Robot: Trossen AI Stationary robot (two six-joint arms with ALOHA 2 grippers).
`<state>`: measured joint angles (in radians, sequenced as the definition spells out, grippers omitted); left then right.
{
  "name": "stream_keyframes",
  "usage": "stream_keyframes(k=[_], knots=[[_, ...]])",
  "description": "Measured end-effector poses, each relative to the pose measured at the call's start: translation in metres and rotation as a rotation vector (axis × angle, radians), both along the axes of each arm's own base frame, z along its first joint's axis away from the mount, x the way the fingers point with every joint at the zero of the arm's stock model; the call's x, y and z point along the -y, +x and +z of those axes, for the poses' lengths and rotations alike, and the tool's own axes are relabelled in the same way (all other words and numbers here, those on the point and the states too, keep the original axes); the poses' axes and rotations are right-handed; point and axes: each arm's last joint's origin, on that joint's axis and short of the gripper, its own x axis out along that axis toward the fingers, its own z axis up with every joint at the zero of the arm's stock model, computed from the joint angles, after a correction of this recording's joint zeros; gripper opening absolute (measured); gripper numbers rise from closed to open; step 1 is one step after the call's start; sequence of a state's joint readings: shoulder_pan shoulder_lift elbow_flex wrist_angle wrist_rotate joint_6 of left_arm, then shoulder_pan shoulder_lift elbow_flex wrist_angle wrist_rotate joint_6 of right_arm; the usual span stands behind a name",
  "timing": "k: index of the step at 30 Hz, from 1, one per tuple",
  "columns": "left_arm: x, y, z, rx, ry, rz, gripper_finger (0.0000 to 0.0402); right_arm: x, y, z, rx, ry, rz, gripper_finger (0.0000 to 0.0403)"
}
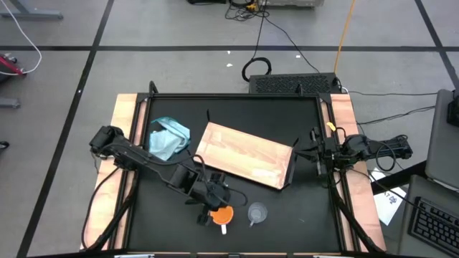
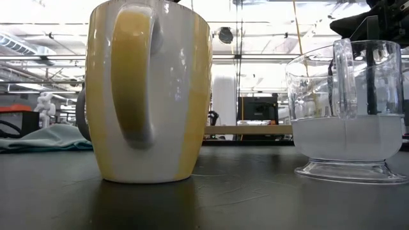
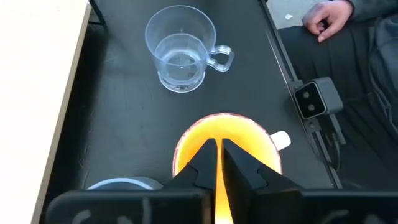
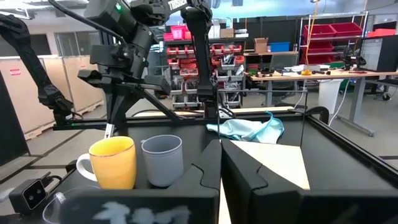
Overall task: Stack small to large cups/mugs on shelf
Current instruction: Put the yellow cup on the shelf
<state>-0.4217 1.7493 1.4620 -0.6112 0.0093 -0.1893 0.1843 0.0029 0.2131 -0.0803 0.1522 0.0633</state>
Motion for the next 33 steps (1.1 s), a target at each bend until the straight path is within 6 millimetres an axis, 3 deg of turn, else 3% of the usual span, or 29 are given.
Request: stream_keyframes(k=[6,13,19,25,33], knots=[[0.000,-0.001,0.000,-0.006,0.001,0.001,0.0090,0.000,0.000,0.000,0.000,0.000,0.000,0.0000],[0.001,-0.001,-0.001,-0.018,-0.018,0.001,0.0187,0.000,0.000,0.000,0.000,0.000,0.000,0.0000],[-0.002,0.011,-0.014,-0.035,-0.029,0.039,0.0249,0.000,0.000,0.000,-0.001,0.000,0.000,0.0000],[-0.003,0.014,-0.026,-0.076,-0.012,0.039,0.0278,0.000,0.000,-0.001,-0.007,-0.001,0.000,0.0000],[0.000,0.021,-0.045,-0.133,-0.027,0.000,0.0274,0.000,0.001,-0.001,-0.016,-0.003,0.000,0.0000]])
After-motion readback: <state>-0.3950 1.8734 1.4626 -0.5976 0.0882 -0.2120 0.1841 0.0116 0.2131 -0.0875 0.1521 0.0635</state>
